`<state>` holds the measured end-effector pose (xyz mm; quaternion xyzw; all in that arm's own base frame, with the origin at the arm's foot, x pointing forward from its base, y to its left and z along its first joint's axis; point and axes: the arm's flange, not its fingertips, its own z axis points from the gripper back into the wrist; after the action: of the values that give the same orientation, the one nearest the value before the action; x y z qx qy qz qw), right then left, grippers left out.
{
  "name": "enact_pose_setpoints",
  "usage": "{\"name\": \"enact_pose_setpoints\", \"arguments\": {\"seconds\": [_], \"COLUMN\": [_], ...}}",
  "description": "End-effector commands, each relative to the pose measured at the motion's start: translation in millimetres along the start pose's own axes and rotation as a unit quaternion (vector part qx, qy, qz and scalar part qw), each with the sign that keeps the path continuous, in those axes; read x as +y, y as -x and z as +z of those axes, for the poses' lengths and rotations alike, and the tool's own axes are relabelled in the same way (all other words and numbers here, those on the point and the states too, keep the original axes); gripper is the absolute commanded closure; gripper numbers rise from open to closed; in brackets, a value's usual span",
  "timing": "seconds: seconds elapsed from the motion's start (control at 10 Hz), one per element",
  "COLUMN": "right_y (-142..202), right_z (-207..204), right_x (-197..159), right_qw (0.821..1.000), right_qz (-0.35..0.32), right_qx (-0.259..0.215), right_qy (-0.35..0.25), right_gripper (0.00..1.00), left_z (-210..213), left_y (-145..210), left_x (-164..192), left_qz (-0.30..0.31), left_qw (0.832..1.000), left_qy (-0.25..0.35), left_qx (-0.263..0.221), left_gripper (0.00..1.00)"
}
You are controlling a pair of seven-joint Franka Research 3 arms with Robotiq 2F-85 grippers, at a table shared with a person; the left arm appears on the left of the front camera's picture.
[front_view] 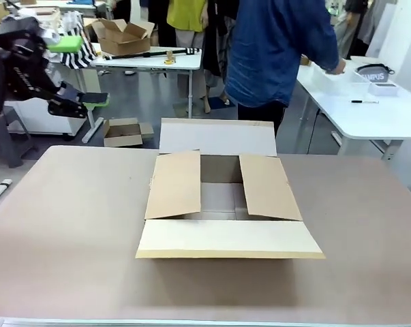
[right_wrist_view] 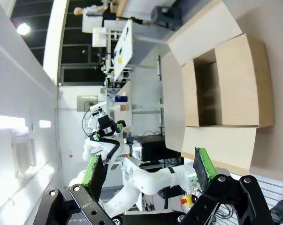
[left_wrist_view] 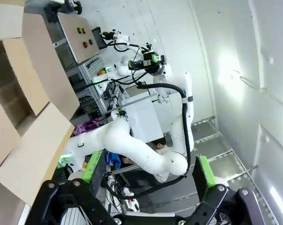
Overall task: Pack the gift set into the box.
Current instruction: Place both hands on the side flaps of the Package Box and spread them outward.
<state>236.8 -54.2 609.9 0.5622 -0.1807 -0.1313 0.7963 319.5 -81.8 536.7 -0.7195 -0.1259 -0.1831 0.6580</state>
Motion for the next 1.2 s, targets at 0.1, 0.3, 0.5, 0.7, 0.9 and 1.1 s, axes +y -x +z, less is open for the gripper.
{"name": "enact_pose_setpoints", "arguments": {"seconds": [0.1,0.3,0.5,0.7,0.9,1.1], "right_y": [-4.7,-4.7,-4.7,-4.7,-4.7,-4.7], "right_z": [2.4,2.4,2.4,2.4,2.4,2.4], "right_x": [3.2,3.2,3.2,3.2,3.2,3.2], "right_qw": [1.0,1.0,1.0,1.0,1.0,1.0], "right_qz": [0.009,0.009,0.009,0.009,0.009,0.009], "right_qx": [0.0,0.0,0.0,0.0,0.0,0.0], "right_qy": [-0.007,-0.007,-0.007,-0.007,-0.007,-0.007], "right_gripper": [0.0,0.0,0.0,0.0,0.0,0.0], "left_z": [-41.8,-73.8,-111.9,-168.9,-230.6,-282.2], "left_y": [-15.5,-37.2,-64.5,-87.9,-101.7,-107.7], "left_x": [-12.9,-7.6,3.2,19.5,34.8,50.2], "left_qz": [-0.012,0.006,0.068,0.101,0.076,0.046], "left_qw": [0.995,0.988,0.971,0.918,0.843,0.769], "left_qy": [-0.065,-0.073,-0.128,-0.301,-0.45,-0.563], "left_qx": [0.069,0.137,0.191,0.237,0.286,0.3], "left_gripper": [0.0,0.0,0.0,0.0,0.0,0.0]}}
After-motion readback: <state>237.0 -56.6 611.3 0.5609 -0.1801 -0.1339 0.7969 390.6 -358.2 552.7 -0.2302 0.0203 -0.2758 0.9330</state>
